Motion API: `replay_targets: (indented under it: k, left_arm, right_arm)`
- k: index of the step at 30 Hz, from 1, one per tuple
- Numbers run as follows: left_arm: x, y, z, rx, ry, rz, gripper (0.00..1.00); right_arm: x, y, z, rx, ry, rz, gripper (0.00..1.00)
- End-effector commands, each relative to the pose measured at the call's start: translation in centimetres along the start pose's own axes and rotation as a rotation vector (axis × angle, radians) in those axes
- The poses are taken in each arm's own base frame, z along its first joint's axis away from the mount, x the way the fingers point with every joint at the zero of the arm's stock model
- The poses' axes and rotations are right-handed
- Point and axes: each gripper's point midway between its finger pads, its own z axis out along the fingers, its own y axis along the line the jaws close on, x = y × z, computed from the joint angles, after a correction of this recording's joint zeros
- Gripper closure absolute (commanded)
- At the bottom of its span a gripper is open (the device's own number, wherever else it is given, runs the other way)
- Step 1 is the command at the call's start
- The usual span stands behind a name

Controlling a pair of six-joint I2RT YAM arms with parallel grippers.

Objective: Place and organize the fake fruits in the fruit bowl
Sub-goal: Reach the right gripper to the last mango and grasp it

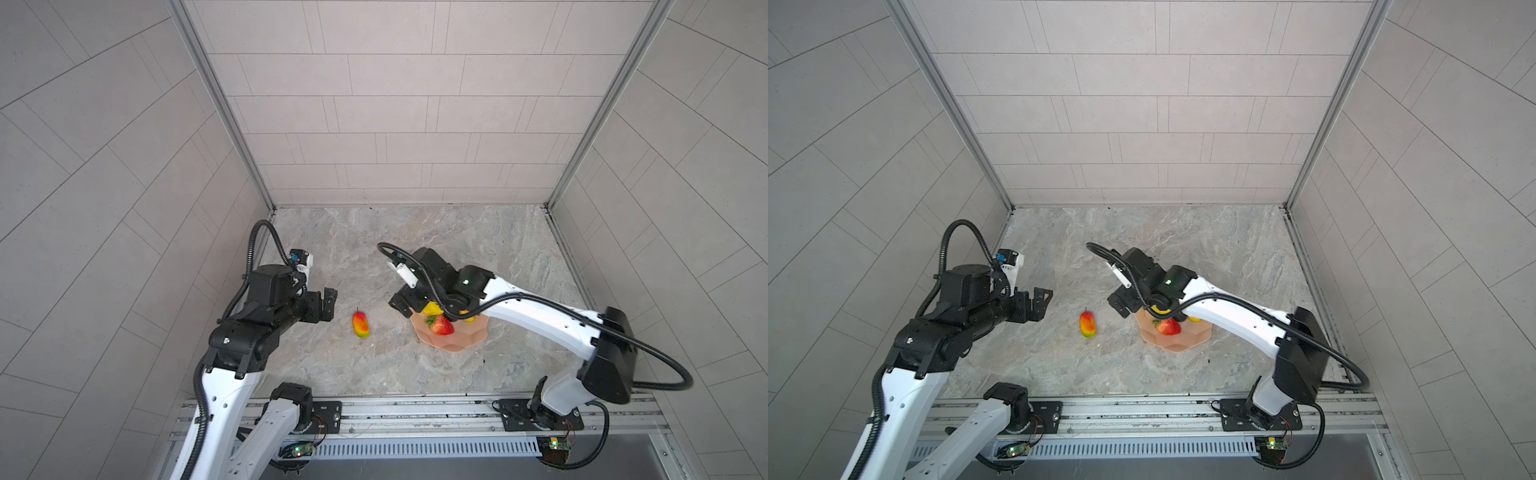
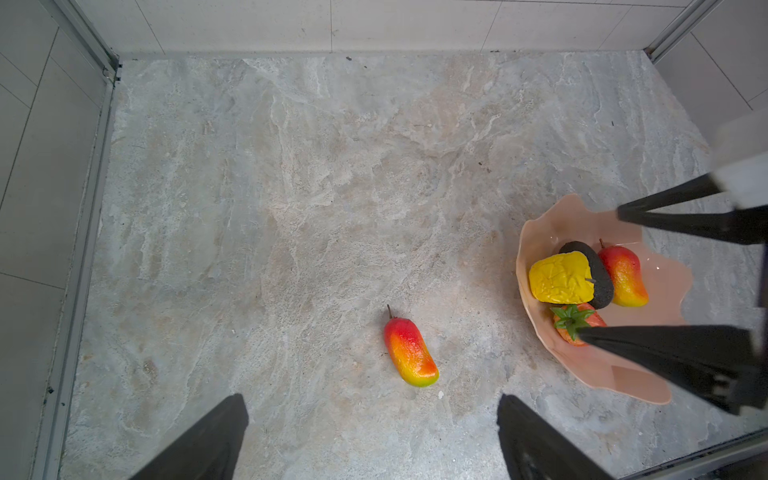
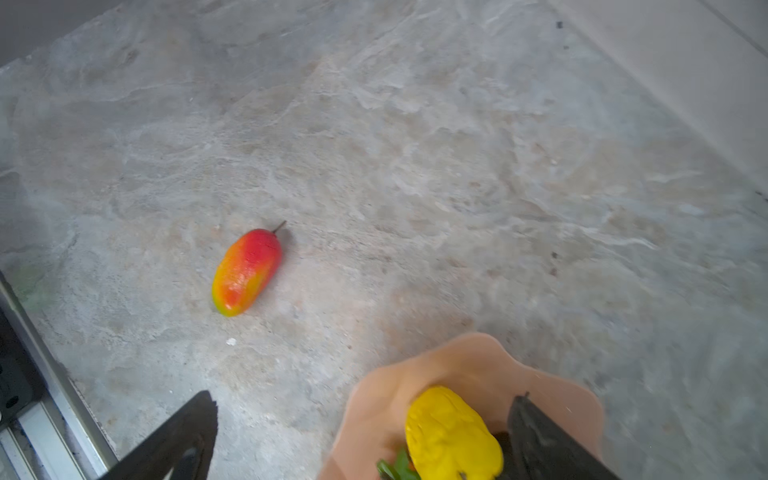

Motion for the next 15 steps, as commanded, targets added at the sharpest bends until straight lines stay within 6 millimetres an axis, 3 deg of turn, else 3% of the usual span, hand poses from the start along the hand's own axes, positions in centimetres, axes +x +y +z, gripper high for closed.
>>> replay_targets:
  k: [1,6,15]
  left_arm:
    - [-0.4,0.3,-1.3,-0.026,-0.024,0.014,0.00]
    - [-0.5,0.7,-2.4,-0.049,-0.040,0.021,0.00]
    - [0.2,1.0,-2.5,-0.068,-0.029,0.022,0.00]
  right_arm:
    - [0.5,2.9,4.1,-0.047,0.075,-0.054,0.00]
    - [0.2,6.4,9.3,-0.120,0.100,-0.019,0.00]
    - [1.5,8.6,13.6,-0.135,0.154,0.008,0.00]
